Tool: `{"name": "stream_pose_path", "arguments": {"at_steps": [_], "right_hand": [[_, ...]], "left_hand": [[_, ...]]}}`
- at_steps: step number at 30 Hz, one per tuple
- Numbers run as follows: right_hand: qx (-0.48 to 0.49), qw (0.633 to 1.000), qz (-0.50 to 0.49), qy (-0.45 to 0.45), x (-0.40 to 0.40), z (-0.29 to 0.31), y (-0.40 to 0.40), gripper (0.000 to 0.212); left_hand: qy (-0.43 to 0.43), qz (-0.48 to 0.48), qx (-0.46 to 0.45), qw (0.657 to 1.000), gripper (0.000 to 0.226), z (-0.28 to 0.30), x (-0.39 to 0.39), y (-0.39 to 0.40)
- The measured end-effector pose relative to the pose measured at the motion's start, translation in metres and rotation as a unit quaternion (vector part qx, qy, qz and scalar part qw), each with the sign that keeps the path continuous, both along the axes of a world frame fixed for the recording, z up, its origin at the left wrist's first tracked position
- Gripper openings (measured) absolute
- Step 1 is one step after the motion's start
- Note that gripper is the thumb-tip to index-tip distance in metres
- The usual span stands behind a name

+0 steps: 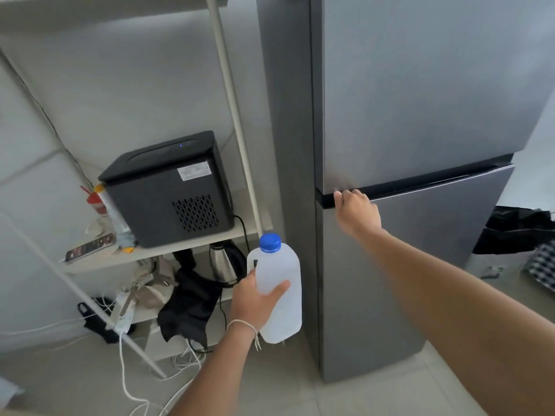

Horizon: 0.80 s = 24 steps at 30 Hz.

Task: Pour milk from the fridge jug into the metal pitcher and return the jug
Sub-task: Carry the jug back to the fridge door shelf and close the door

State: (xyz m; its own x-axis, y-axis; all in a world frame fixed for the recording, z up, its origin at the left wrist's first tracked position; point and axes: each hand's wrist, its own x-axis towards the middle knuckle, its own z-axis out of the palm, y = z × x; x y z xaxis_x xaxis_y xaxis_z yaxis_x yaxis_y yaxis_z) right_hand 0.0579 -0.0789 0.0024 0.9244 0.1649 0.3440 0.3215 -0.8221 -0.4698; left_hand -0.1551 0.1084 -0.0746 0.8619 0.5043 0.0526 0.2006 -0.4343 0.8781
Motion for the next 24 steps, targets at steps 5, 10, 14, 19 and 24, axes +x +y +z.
{"name": "stream_pose_path", "arguments": {"at_steps": [5, 10, 14, 19, 24], "right_hand": [[0.029, 0.998, 0.010, 0.055, 0.004, 0.010, -0.001, 0.048], [0.055, 0.996, -0.003, 0.064, 0.005, 0.013, -0.001, 0.052], [0.079, 0.994, -0.029, 0.068, 0.002, 0.015, -0.006, 0.062], [0.044, 0.994, -0.102, -0.002, -0.026, 0.002, -0.030, 0.070], [0.090, 0.993, -0.078, 0.020, -0.063, 0.010, -0.073, 0.064]], "left_hand": [[0.013, -0.023, 0.011, 1.000, 0.044, 0.005, -0.004, -0.013], [-0.004, -0.023, -0.003, 1.000, 0.042, 0.014, 0.000, -0.020], [-0.008, -0.030, -0.012, 0.999, 0.040, 0.016, 0.008, -0.023], [-0.002, -0.050, 0.006, 0.999, 0.051, 0.014, 0.018, -0.030], [-0.003, -0.083, 0.054, 0.995, 0.058, 0.017, 0.025, -0.054]]}}
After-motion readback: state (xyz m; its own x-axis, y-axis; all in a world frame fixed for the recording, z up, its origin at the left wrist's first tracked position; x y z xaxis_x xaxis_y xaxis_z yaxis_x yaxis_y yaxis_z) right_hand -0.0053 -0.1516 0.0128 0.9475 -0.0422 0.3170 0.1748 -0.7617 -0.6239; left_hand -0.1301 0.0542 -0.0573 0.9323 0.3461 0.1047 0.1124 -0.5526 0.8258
